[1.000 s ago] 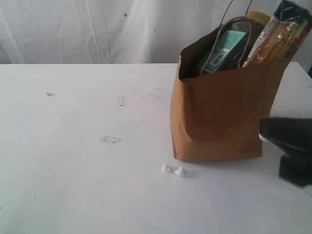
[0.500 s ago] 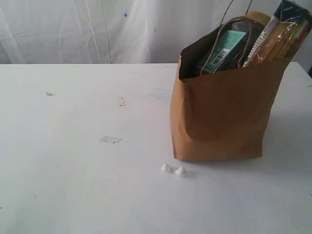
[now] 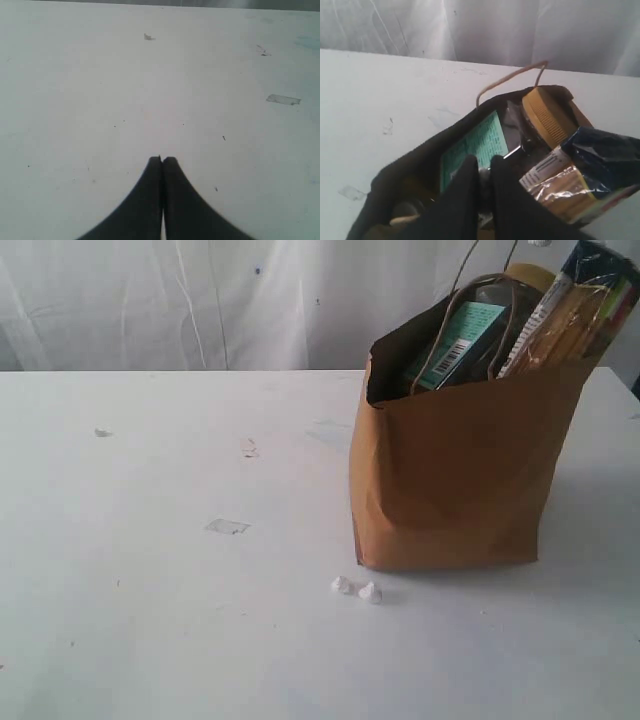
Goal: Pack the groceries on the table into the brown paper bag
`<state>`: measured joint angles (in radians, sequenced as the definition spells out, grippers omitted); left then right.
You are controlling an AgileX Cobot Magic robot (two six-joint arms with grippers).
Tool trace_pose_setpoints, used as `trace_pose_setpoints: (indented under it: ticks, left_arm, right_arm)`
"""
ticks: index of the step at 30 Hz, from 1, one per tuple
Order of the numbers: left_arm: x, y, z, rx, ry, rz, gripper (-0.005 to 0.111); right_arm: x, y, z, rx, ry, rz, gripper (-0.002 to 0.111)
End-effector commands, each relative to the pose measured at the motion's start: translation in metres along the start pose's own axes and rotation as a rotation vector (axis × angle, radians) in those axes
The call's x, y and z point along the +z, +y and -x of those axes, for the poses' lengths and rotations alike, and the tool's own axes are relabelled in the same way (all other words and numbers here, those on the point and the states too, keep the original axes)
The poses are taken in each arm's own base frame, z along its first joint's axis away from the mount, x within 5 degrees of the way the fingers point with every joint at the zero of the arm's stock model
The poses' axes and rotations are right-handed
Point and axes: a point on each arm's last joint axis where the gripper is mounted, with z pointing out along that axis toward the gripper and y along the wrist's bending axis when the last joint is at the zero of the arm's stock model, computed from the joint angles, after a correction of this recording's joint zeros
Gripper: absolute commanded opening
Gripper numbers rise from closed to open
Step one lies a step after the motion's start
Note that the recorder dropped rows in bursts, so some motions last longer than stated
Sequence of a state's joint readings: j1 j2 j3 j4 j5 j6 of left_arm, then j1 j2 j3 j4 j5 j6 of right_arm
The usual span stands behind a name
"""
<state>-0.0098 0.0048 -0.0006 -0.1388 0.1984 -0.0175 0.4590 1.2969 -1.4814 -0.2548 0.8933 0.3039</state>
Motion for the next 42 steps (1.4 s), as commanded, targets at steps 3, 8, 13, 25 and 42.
trace_pose_setpoints:
  ticks: [3, 8, 13, 25, 42]
  left_arm:
    - [0.0, 0.0, 0.0, -0.005, -0.007, -0.005, 0.0]
    - [0.0, 0.0, 0.0, -0.005, -0.007, -0.005, 0.0]
    - [0.0, 0.0, 0.0, -0.005, -0.007, -0.005, 0.0]
    - [0.0, 0.0, 0.0, -0.005, -0.007, -0.005, 0.0]
    - [0.0, 0.0, 0.0, -0.005, -0.007, -0.005, 0.0]
  right_arm:
    - [0.012, 0.0, -0.001, -0.138, 0.037, 0.002, 0.0]
    - [0.034, -0.008, 0.006, -0.114, 0.055, -0.014, 0.0]
    - [0.049, -0.014, 0.013, -0.081, 0.074, 0.046, 0.0]
    - [0.073, -0.006, 0.012, -0.131, 0.086, 0.147, 0.0]
    - [0.051, -0.008, 0.007, -0.198, 0.144, 0.153, 0.033]
